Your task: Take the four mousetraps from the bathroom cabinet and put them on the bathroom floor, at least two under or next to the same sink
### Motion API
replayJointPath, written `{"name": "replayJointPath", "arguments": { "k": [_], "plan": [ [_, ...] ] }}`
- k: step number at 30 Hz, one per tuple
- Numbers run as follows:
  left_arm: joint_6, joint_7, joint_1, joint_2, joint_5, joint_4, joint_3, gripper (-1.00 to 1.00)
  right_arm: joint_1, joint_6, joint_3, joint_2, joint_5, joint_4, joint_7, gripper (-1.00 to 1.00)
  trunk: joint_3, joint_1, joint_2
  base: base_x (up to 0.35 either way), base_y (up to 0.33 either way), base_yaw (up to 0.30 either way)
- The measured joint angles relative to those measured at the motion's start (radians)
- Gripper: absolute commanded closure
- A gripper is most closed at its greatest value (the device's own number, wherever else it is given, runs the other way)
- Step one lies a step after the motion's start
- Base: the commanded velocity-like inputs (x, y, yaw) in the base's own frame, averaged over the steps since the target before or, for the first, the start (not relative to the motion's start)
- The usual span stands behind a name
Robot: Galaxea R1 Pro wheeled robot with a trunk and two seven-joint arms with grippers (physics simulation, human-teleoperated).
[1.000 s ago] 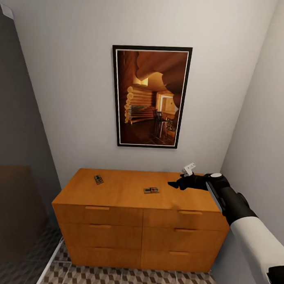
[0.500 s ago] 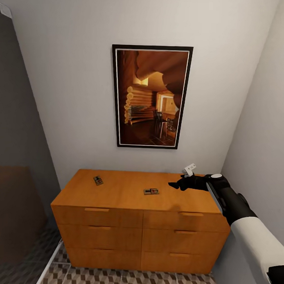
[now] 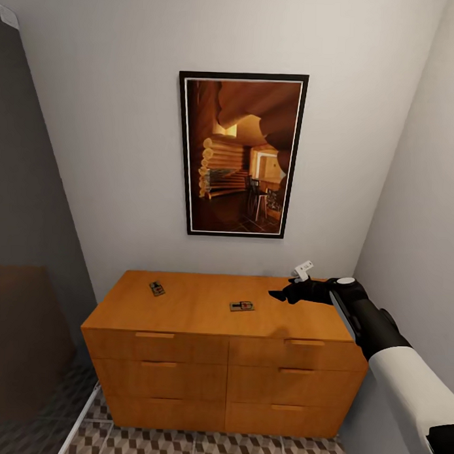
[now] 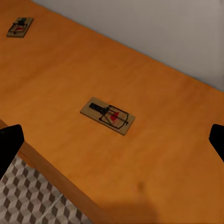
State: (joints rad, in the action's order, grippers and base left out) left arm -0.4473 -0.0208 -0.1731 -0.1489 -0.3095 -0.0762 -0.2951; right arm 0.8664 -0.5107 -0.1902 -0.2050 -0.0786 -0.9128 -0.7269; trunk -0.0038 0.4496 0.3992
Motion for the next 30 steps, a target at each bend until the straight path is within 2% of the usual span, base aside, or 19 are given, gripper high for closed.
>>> {"name": "replayJointPath", "arguments": {
  "k": [12,30],
  "plan": [
    [0.037,0.000,0.005,-0.003,0.000,0.001,0.000,-1.00,0.000,0.000,-0.001,0.003,0.001,-0.009,0.000,-1.00,0.000,0.000,0.000,0.019,0.000,0.000],
    [0.040,-0.001,0.005,-0.004,0.000,0.000,0.000,-1.00,0.000,0.000,-0.002,0.002,0.002,-0.004,-0.001,-1.00,-0.001,0.000,0.000,0.194,0.000,0.000]
  ]
}}
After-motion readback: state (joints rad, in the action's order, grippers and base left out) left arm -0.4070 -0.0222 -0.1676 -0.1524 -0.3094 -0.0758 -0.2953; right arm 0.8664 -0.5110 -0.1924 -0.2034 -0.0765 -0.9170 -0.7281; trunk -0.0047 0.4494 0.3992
